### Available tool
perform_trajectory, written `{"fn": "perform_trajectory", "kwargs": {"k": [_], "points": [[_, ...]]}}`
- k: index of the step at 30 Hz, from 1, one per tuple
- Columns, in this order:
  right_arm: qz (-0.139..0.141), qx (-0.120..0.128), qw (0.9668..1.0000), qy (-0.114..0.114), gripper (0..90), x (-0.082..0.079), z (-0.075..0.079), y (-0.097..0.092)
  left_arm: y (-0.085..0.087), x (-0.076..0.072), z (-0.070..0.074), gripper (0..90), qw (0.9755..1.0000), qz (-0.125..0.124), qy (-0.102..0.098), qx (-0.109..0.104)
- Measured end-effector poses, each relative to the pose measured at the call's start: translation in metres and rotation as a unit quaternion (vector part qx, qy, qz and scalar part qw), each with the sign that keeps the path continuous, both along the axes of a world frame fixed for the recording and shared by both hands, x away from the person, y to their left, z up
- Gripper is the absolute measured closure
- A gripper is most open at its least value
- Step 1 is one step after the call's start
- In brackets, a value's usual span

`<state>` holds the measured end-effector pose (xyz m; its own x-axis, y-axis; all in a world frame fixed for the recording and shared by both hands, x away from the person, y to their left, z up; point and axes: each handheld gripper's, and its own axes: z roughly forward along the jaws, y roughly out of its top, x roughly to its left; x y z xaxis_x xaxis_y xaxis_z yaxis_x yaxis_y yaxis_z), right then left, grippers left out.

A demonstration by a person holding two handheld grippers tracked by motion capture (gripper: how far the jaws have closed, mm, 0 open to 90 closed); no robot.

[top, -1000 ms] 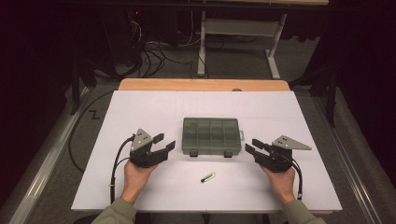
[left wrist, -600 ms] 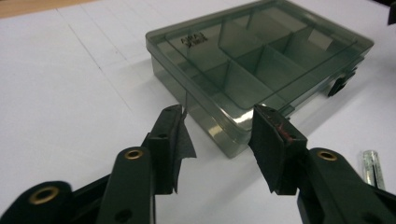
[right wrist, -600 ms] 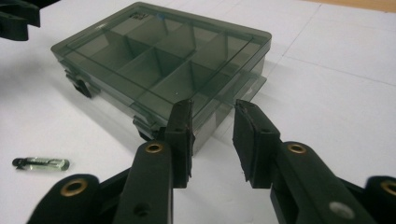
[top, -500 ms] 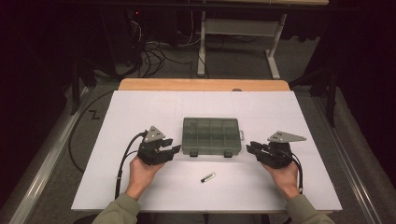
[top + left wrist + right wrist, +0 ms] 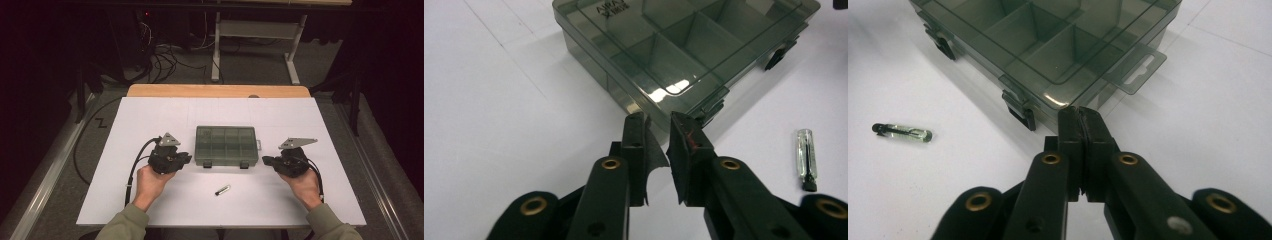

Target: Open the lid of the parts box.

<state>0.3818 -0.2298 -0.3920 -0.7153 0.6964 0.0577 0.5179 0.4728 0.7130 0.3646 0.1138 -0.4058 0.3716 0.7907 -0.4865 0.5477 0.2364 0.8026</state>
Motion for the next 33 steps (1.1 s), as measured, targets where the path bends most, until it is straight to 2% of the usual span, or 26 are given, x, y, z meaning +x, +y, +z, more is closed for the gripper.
{"fn": "perform_trajectory", "kwargs": {"k": [7,10,13,18,25,30,33], "points": [[0.011,-0.034,0.9992,0.017,90.0,0.005,0.000,0.007,-0.005,0.002,0.000,85.1,0.9994,-0.010,0.015,0.031],[0.012,-0.040,0.9989,0.021,90.0,0.006,0.000,0.009,-0.008,0.003,0.000,86.6,0.9986,-0.016,0.018,0.048],[0.013,-0.047,0.9984,0.028,90.0,0.008,0.000,0.011,-0.011,0.004,-0.002,87.4,0.9970,-0.020,0.020,0.072],[0.016,-0.058,0.9974,0.040,90.0,0.009,-0.004,0.013,-0.017,0.005,-0.005,88.4,0.9946,-0.029,0.026,0.097],[0.020,-0.063,0.9968,0.046,90.0,0.011,-0.006,0.015,-0.023,0.006,-0.008,88.5,0.9926,-0.035,0.031,0.112],[0.020,-0.062,0.9967,0.049,90.0,0.012,-0.007,0.015,-0.026,0.006,-0.014,88.4,0.9899,-0.039,0.034,0.132],[0.021,-0.065,0.9963,0.052,90.0,0.012,-0.008,0.016,-0.027,0.007,-0.014,88.4,0.9898,-0.039,0.033,0.133]]}}
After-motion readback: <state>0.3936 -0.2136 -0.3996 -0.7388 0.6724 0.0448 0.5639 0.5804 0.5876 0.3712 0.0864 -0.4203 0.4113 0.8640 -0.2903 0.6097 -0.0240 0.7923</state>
